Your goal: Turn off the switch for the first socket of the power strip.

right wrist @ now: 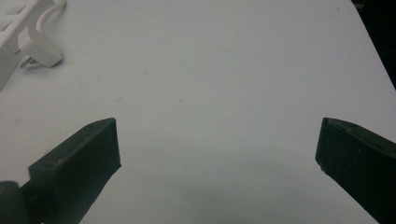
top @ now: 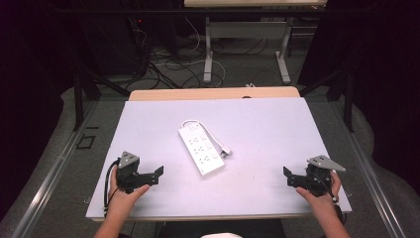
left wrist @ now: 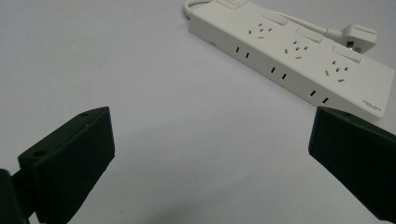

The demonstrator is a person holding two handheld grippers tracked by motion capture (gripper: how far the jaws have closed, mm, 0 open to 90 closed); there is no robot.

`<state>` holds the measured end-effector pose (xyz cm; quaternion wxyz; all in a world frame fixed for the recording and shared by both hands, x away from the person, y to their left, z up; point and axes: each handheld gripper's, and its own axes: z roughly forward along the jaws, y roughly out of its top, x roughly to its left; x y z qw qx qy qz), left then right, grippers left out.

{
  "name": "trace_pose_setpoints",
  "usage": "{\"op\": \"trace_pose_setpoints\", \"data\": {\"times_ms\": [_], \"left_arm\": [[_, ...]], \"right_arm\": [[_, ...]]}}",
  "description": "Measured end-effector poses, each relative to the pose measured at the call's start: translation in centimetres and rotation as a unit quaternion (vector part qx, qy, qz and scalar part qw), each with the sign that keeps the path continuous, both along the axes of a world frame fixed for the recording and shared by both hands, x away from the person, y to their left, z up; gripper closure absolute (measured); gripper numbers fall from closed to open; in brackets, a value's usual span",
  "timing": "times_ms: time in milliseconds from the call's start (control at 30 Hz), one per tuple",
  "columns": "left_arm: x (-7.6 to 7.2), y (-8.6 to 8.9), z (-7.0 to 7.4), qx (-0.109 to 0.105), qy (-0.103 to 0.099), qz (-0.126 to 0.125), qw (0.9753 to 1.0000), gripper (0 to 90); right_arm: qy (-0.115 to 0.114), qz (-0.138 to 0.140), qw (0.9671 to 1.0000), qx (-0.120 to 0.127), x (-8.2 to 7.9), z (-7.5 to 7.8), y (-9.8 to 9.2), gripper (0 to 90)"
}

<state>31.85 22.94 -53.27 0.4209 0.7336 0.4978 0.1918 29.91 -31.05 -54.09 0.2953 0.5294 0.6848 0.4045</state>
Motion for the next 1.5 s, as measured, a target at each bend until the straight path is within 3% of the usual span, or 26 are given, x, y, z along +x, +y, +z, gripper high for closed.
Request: {"op": "trace_pose_setpoints", "data": {"times_ms": [167, 333, 433, 567, 633, 733, 767, 833, 867, 900, 1033, 1133, 1167, 1500], "left_arm": [[0.1, -0.4, -0.1, 0.004, -0.002, -0.002, 1.0, 1.3], [0.0, -0.8, -0.1, 0.005, -0.003, -0.004, 1.0, 7.9], [-0.1, -1.2, 0.0, 0.012, -0.01, -0.007, 0.9999, 14.2], [-0.6, -1.9, 0.0, 0.027, -0.017, -0.022, 0.9993, 18.4], [-0.8, -2.2, 0.0, 0.032, -0.021, -0.029, 0.9988, 20.7], [-0.9, -2.5, 0.1, 0.024, -0.023, -0.032, 0.9989, 23.5], [-0.9, -2.5, 0.1, 0.024, -0.023, -0.032, 0.9989, 25.1], [-0.9, -2.6, 0.1, 0.024, -0.022, -0.035, 0.9988, 30.5], [-1.0, -2.7, 0.1, 0.031, -0.023, -0.036, 0.9986, 32.8], [-1.0, -2.7, 0.1, 0.031, -0.023, -0.036, 0.9986, 35.7], [-0.7, -3.0, 0.1, 0.03, -0.027, -0.032, 0.9987, 43.2], [-0.5, -3.3, 0.1, 0.028, -0.03, -0.032, 0.9986, 45.6], [-0.4, -3.5, 0.2, 0.026, -0.03, -0.033, 0.9987, 46.5], [1.1, -5.1, 0.5, 0.021, -0.037, -0.046, 0.998, 47.1]], "right_arm": [[0.003, 0.005, 1.0, -0.005, 0.0, -0.1, 0.1, 0.0], [-0.003, 0.002, 1.0, -0.005, 0.2, -0.1, 0.2, 0.0], [0.006, 0.002, 1.0, -0.002, 0.1, -0.1, 0.3, 0.0], [-0.004, 0.005, 1.0, -0.002, 0.3, -0.2, 0.4, 0.0], [0.002, 0.009, 1.0, -0.001, 0.4, -0.1, 0.5, 0.0], [0.002, 0.014, 0.9999, -0.001, 0.5, -0.3, 0.7, 0.0], [0.009, 0.013, 0.9999, -0.003, 0.5, -0.2, 0.8, 0.0], [0.0, 0.015, 0.9999, -0.004, 0.6, -0.3, 0.9, 0.0], [0.02, 0.019, 0.9996, -0.009, 0.5, 0.1, 0.9, 0.0], [-0.004, 0.013, 0.9999, -0.005, 0.7, -0.3, 1.1, 0.1], [0.003, 0.018, 0.9998, -0.004, 0.8, -0.4, 1.3, 0.2], [0.011, 0.022, 0.9996, -0.01, 0.8, -0.2, 1.2, 0.3], [0.0, 0.024, 0.9997, -0.007, 0.9, -0.4, 1.3, 0.3], [0.005, 0.027, 0.9996, -0.004, 0.8, -0.6, 1.6, 0.5]]}}
